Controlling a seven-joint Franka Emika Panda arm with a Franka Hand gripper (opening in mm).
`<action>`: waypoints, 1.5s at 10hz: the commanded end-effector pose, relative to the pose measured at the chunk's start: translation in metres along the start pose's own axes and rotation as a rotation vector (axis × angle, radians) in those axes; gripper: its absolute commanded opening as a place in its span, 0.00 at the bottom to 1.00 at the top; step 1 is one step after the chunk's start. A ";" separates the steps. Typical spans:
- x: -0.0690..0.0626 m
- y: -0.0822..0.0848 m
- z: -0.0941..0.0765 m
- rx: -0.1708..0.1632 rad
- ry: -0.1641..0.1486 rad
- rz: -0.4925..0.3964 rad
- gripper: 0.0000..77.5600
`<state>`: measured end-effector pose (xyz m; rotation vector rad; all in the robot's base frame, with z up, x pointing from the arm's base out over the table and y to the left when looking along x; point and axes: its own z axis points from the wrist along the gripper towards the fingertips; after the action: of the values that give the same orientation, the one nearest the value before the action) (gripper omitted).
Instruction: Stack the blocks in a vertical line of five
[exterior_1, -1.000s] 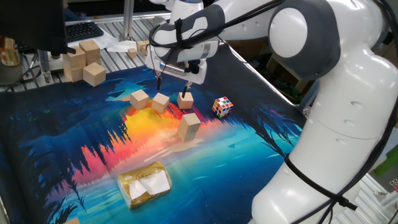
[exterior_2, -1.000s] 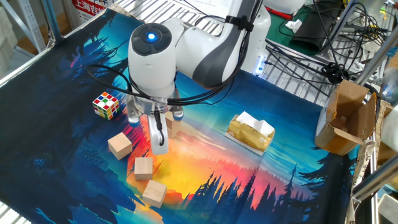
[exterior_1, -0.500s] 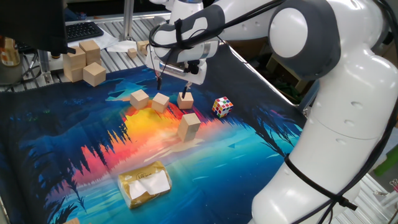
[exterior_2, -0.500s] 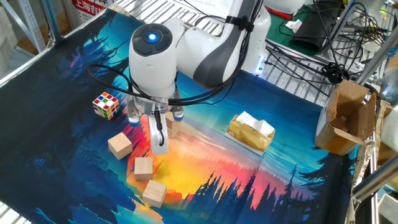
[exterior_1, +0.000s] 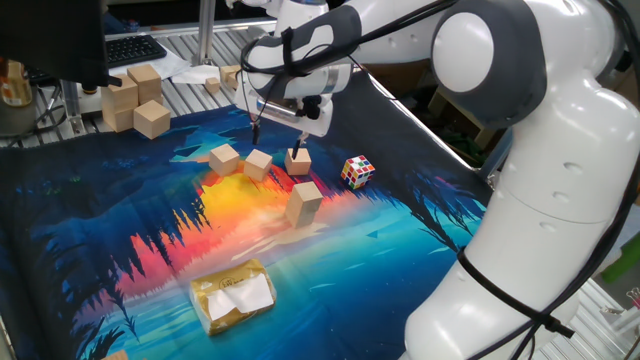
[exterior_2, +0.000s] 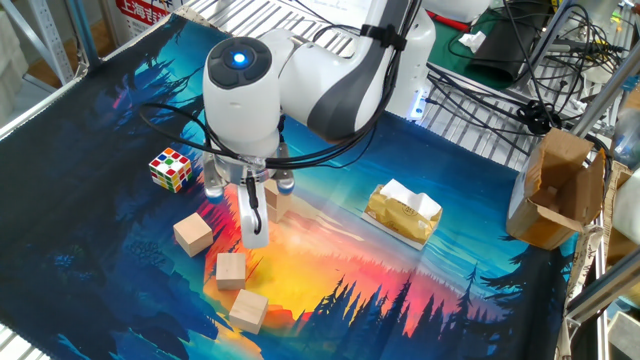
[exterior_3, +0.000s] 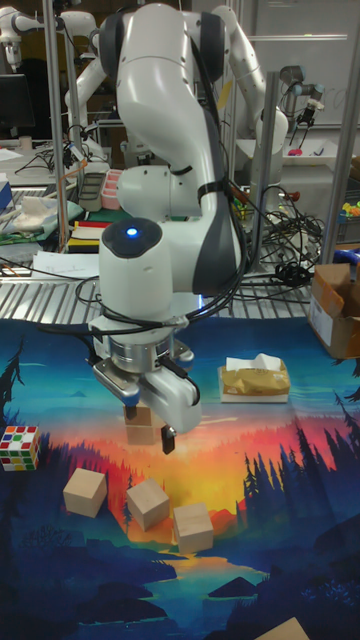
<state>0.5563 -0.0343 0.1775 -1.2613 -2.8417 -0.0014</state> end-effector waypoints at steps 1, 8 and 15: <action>-0.002 0.001 -0.003 -0.030 0.026 -0.004 1.00; -0.003 0.006 0.001 -0.052 0.044 0.052 1.00; -0.014 0.027 0.011 -0.064 0.030 0.096 1.00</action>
<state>0.5841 -0.0271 0.1639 -1.3920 -2.7722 -0.1039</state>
